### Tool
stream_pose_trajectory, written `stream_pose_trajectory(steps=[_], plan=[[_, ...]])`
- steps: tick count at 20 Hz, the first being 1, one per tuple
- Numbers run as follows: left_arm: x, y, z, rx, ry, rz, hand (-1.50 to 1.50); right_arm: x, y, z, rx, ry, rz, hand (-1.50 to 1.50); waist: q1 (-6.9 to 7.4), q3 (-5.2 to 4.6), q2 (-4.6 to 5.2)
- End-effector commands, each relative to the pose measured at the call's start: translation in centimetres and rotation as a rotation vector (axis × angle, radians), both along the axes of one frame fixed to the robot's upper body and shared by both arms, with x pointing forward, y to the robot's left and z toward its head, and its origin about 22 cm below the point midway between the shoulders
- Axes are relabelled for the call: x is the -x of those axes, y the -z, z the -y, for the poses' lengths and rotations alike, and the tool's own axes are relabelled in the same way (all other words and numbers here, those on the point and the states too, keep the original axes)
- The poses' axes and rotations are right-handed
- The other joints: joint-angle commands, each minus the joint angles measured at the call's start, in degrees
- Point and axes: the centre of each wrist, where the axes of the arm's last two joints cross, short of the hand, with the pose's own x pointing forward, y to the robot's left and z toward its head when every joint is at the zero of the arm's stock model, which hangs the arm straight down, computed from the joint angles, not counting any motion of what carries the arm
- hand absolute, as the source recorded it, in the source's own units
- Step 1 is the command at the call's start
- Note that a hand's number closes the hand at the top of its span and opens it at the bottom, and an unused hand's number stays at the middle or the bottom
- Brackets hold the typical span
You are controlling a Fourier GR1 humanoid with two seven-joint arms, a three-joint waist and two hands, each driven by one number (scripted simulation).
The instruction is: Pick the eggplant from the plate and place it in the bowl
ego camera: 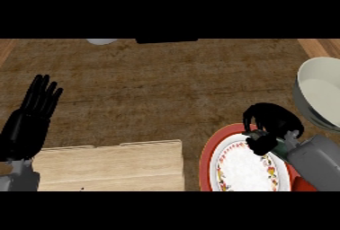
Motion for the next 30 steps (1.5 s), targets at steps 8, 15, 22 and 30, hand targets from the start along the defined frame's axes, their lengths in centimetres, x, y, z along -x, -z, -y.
stream_pose_trajectory(steps=[8, 15, 22, 30], plan=[[1.1, 0.5, -1.1, -0.019, -0.030, -0.007, 0.00, 7.8, -9.0, 8.4, -0.002, -0.040, 0.461, 1.50, -1.18, 0.04, 0.46], [1.6, -0.7, -1.3, -0.005, -0.023, 0.017, 0.00, 10.1, -15.4, 11.5, 0.024, 0.162, 0.693, 1.50, -0.80, 0.06, 0.38], [-1.3, -2.0, -0.1, 0.001, 0.041, 0.026, 0.00, 11.3, -19.0, 16.2, -0.021, 0.366, 0.761, 1.50, 1.84, 0.05, 1.31], [-0.4, -1.3, 1.0, -0.002, 0.067, 0.028, 0.00, 7.9, -17.3, 20.9, -0.081, 0.504, 0.822, 1.50, 4.59, 0.07, 1.74]])
